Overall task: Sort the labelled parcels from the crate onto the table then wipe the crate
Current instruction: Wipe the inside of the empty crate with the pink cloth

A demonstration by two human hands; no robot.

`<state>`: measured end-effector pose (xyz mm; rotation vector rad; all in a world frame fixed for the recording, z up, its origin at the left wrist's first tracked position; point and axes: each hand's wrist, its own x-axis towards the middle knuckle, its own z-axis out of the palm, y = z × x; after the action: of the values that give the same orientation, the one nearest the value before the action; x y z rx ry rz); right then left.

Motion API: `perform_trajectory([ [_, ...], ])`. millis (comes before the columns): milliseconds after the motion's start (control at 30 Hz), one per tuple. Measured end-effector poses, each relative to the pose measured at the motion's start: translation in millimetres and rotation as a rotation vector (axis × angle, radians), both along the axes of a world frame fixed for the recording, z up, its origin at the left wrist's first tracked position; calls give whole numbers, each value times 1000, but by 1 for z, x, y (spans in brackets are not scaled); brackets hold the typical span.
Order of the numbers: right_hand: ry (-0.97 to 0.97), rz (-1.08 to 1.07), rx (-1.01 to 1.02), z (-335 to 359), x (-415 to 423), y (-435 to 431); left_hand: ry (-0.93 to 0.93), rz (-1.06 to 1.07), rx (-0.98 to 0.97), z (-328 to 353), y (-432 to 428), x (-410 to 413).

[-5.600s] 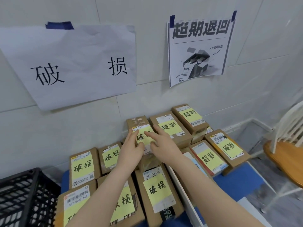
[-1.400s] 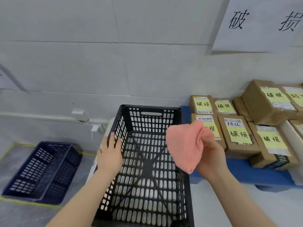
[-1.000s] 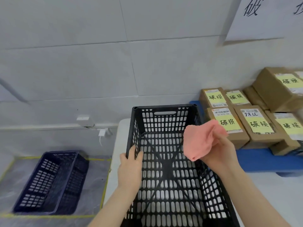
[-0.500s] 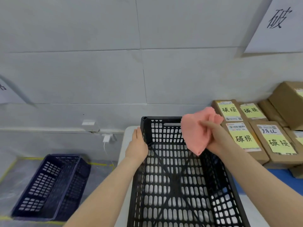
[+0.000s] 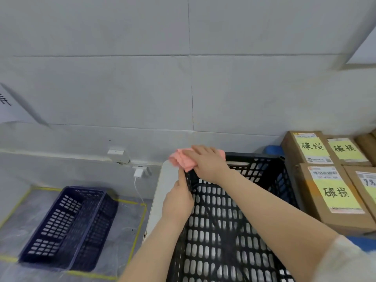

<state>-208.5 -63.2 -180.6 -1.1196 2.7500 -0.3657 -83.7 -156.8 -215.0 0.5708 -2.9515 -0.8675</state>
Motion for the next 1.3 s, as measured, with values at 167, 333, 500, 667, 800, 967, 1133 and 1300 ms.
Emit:
perform_trajectory([
  [167,-369,-31,-83,32,-16,2,-52,7,3,0,0,-1],
  [333,-230,-20,-19,18,-28,-18,-16,92,-44,10,-5,-18],
  [500,-65,-28,-103,-11,-25,-20,-71,88,-76,5,3,-30],
  [667,-68,-93,-325,-8,-13,-8,-145,61,-294,1,7,-28],
  [800,-116,-60,-88,-10,-26,1,-99,90,-200,3,8,-29],
  [967,208,-15,-278,-27,-21,38,-103,94,-180,3,9,-29],
  [1133,224,-74,-151,-23,-28,66,-95,86,-149,2,8,-29],
  [1300,221,-169,-25,-12,-29,125,-92,88,-125,1,7,-31],
])
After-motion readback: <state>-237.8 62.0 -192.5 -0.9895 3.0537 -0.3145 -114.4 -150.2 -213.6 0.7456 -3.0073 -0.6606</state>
